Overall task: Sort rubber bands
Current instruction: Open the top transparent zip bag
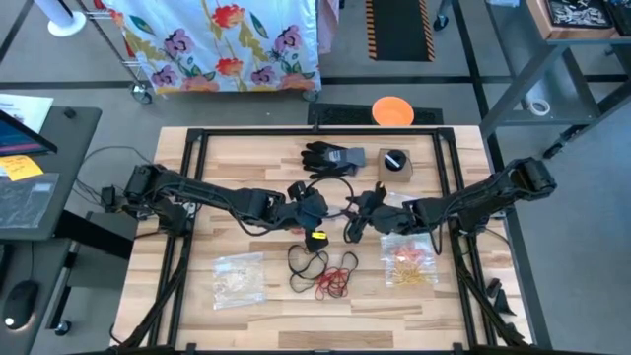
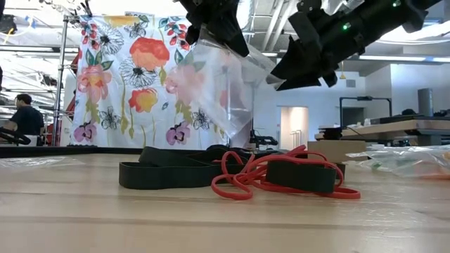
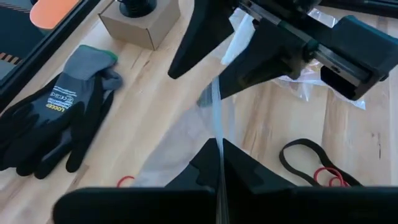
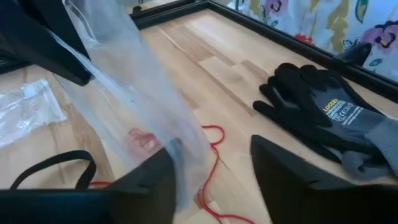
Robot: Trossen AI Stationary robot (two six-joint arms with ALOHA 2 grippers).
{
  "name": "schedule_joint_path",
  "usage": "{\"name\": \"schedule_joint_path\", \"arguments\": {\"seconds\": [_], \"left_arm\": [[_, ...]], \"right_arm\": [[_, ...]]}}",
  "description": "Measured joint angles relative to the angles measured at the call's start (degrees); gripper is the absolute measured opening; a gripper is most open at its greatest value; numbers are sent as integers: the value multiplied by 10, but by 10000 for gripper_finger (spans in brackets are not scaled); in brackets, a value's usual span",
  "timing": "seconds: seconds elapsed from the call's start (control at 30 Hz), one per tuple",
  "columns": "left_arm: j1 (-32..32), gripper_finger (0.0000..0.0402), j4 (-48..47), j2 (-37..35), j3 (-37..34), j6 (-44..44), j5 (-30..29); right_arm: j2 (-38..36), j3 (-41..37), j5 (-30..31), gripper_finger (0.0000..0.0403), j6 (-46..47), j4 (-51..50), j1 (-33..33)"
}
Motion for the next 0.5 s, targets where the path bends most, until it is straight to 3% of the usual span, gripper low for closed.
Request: {"name": "schedule_joint_path", "arguments": {"seconds": [0.2, 0.37, 0.5], "left_arm": [[0, 0, 8, 10, 0, 0, 1], [0, 3, 23, 43, 0, 23, 2], [0, 33, 39, 59, -1, 59, 5]], "right_arm": [[0, 0, -28, 22, -12, 18, 2], [0, -1, -27, 3, -24, 18, 3], [0, -1, -25, 2, -34, 28, -1]]}}
